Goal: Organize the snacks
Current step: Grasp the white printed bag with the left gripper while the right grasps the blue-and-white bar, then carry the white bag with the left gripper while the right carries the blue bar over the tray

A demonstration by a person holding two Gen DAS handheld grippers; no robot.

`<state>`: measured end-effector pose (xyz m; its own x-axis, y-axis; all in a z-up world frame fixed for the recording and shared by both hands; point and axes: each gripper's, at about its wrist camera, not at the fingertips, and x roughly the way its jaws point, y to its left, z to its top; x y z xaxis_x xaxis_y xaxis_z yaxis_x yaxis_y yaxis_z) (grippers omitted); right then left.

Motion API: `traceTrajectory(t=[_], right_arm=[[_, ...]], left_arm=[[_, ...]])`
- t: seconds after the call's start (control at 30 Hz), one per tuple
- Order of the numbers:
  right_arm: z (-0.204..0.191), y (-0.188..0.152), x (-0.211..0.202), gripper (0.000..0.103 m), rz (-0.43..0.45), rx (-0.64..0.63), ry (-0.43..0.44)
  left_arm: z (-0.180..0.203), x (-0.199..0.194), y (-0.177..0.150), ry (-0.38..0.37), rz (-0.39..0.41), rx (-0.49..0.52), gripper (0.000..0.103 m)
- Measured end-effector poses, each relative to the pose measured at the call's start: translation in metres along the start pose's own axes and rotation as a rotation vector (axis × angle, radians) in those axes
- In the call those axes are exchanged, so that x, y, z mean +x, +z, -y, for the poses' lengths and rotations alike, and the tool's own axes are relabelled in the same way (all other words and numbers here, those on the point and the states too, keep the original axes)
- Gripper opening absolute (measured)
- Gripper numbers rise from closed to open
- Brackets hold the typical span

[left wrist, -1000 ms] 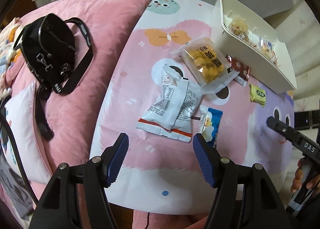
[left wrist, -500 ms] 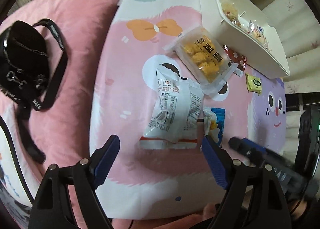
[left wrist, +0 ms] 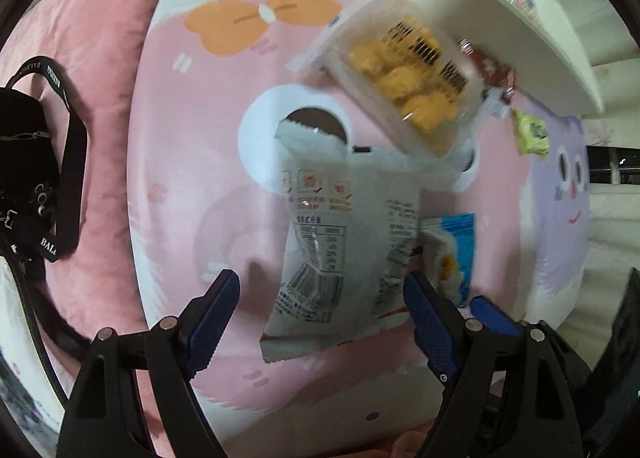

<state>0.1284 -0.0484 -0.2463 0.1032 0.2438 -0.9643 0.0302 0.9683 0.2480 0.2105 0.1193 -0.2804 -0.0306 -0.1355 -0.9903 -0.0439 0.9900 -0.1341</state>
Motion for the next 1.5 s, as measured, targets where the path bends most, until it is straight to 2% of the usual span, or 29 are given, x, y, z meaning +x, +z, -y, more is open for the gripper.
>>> traceTrajectory(t=[0.07,0.33,0.43,0.67,0.73,0.87,1.03,1.23,1.5], right_arm=[[-0.004,0.000,0.002,0.059,0.012,-0.013,-0.027],[-0.013,0.006,0.009,0.059,0.061,-0.069,-0.110],[-0.019,0.010,0.013,0.053,0.087,-0.088,-0.130],[-0.028,0.014,0.021,0.038,0.083,-0.132,-0.127],[-0.029,0.015,0.022,0.037,0.088,-0.143,-0.129],[-0.032,0.015,0.021,0.032,0.094,-0.157,-0.131],[-0.030,0.012,0.019,0.029,0.091,-0.160,-0.122],[-0.016,0.001,0.013,0.027,0.093,-0.133,-0.115],[0.005,0.001,0.003,0.026,0.100,-0.129,-0.106]], left_arm=[[-0.002,0.004,0.003,-0.029,-0.015,-0.014,0.083],[0.003,0.015,0.017,-0.035,-0.030,-0.008,0.083],[0.004,0.020,0.020,-0.019,-0.035,0.009,0.082],[0.020,0.024,0.030,-0.002,-0.025,0.029,0.077],[0.021,0.022,0.032,-0.004,-0.014,0.030,0.065],[0.016,0.017,0.033,-0.016,-0.004,0.014,0.062],[0.004,0.008,0.028,-0.019,-0.002,0.005,0.055],[-0.001,0.005,0.018,-0.009,-0.004,-0.002,0.052],[-0.003,-0.003,0.002,0.008,-0.010,-0.075,0.052]])
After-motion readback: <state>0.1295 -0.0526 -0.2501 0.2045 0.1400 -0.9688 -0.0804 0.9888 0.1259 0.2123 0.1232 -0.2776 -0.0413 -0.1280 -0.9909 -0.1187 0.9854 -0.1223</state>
